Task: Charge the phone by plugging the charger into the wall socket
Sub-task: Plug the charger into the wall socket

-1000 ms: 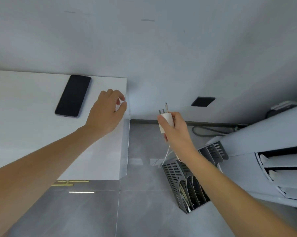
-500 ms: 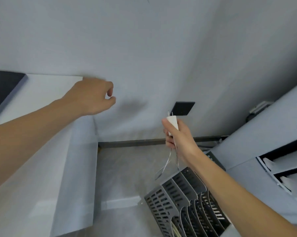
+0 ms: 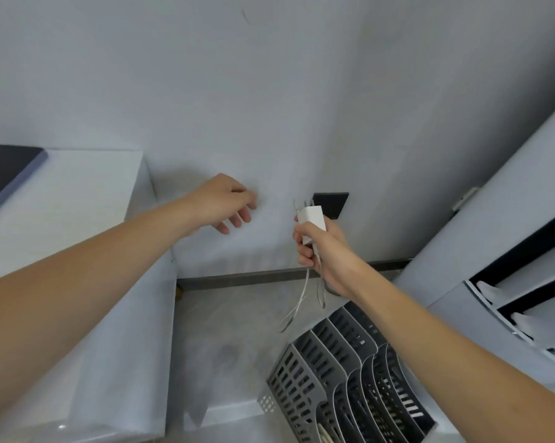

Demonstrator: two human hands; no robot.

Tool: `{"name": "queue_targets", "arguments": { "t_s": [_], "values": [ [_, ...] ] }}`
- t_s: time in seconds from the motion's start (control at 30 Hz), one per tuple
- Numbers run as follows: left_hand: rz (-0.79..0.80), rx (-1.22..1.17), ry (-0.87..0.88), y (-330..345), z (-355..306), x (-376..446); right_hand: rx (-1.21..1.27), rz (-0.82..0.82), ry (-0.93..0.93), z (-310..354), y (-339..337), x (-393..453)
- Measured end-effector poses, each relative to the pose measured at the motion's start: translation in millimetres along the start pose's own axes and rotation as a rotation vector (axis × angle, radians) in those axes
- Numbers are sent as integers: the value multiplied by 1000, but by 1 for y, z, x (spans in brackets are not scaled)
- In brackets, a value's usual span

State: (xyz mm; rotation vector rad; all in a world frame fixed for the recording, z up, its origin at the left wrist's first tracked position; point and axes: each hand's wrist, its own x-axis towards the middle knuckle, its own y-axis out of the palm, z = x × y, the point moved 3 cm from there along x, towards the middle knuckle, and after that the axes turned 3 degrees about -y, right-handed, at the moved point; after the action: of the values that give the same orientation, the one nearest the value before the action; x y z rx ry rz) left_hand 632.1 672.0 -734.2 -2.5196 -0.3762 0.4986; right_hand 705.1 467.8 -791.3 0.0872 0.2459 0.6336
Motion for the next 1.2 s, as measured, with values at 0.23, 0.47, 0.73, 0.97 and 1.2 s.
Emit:
{"name": "queue_targets", "arguments": {
  "t_s": [0.23, 0.47, 0.73, 0.97, 1.2],
  "values": [
    [64, -99, -31, 15, 3, 3, -9, 123, 35, -7, 25, -11],
    [46, -215, -18, 12, -2, 3, -1, 155, 17, 0, 43, -18],
    [-1, -182, 22, 3, 0, -1, -42, 98, -21, -1, 42, -11],
    [60, -108, 15, 0, 3, -5, -195, -163, 27, -20, 1, 17],
    [45, -27, 20, 3, 3, 4, -405, -372, 14, -31, -37, 52]
  ]
}}
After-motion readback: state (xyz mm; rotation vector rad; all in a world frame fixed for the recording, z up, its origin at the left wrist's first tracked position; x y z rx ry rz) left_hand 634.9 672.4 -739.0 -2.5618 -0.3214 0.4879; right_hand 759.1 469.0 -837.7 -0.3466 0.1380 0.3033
